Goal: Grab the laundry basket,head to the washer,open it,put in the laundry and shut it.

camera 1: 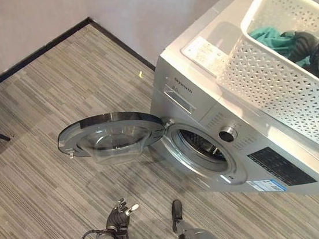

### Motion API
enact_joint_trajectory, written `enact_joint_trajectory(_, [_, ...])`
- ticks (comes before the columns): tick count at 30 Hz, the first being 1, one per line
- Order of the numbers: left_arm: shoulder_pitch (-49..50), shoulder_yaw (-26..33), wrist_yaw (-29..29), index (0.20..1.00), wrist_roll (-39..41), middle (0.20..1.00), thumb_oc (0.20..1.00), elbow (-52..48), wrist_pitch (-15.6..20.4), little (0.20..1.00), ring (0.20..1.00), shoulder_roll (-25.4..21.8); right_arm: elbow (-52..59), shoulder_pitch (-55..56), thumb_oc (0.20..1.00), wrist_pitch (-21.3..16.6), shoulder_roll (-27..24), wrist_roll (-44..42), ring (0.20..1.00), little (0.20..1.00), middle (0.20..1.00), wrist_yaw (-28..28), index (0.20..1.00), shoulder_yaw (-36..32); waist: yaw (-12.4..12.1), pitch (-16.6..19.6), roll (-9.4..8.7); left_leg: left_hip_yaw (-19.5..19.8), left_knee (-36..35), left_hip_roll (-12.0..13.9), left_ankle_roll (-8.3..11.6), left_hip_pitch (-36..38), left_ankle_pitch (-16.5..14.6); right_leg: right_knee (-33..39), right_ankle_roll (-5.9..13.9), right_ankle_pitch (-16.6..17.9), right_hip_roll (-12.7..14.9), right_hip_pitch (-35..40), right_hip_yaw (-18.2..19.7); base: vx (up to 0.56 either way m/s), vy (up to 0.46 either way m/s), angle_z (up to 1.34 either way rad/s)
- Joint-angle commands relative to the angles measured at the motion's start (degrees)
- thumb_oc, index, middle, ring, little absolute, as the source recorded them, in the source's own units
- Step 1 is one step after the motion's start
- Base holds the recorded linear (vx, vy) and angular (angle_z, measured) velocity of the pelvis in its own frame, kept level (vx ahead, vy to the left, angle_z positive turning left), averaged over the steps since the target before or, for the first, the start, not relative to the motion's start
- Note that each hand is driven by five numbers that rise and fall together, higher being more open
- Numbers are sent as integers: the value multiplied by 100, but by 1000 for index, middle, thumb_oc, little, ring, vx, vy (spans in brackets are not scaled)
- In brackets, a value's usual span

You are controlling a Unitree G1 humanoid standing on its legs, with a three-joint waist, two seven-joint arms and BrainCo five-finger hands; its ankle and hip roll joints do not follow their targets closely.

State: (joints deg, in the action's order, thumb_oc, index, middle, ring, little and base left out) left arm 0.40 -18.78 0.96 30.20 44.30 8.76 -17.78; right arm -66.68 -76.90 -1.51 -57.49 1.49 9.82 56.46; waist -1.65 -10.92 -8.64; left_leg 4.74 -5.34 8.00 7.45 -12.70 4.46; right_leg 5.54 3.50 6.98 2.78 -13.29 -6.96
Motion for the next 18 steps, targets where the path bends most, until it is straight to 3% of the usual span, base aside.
enact_joint_trajectory(1, [-274,-256,79,1000,161,1000,1000,-416,213,1000,1000,-47,-263,-253,1000,108,-315,125,1000,1000,1000,154,1000,557,-198,-355,-9,-78,34,312,42,48,35,-159,302,-368,285,88,-118,13,-27,11])
enact_joint_trajectory(5, [-338,-401,122,1000,112,1000,1000,-426,204,1000,1000,-34,-268,-295,1000,127,-298,85,1000,1000,1000,229,1000,671,-215,-401,-33,-83,34,329,61,-23,51,-111,296,-351,261,51,-139,6,-22,8])
enact_joint_trajectory(6, [-350,-421,118,1000,97,1000,1000,-446,198,1000,1000,-39,-246,-285,542,131,-283,108,542,542,542,240,542,688,-217,-409,-34,-90,34,330,64,-30,60,-98,296,-346,255,46,-134,0,0,0])
enact_joint_trajectory(7, [-371,-423,101,1000,92,1000,1000,-428,194,1000,1000,-32,-189,-265,457,130,-277,117,457,457,457,248,457,709,-218,-413,-37,-101,34,328,69,-37,62,-83,300,-345,249,42,-135,0,0,0])
enact_joint_trajectory(8, [-400,-437,89,1000,96,1000,1000,-397,195,1000,1000,-19,-71,-302,200,124,-289,21,200,200,200,245,200,724,-202,-408,-48,-120,34,327,67,-33,46,-73,300,-338,252,48,-129,0,0,0])
enact_joint_trajectory(12, [-412,-409,69,1000,113,1000,1000,-330,210,1000,1000,3,-37,-293,200,95,-259,-83,200,200,200,140,200,606,-179,-392,-50,-147,34,324,53,25,17,-84,295,-344,255,90,-118,0,0,0])
enact_joint_trajectory(15, [-520,-316,-63,1000,81,1000,1000,-97,240,1000,1000,6,-145,-531,200,47,-119,-543,200,200,200,-360,200,18,-127,-323,-44,-191,34,317,17,169,-66,-97,301,-355,267,183,-86,0,0,0])
enact_joint_trajectory(18, [-520,-267,-95,1000,50,1000,1000,-35,245,1000,1000,-2,-103,-679,200,30,-115,-784,200,200,200,-512,200,-157,-101,-275,-50,-221,34,308,3,264,-115,-101,305,-369,280,255,-68,0,0,0])
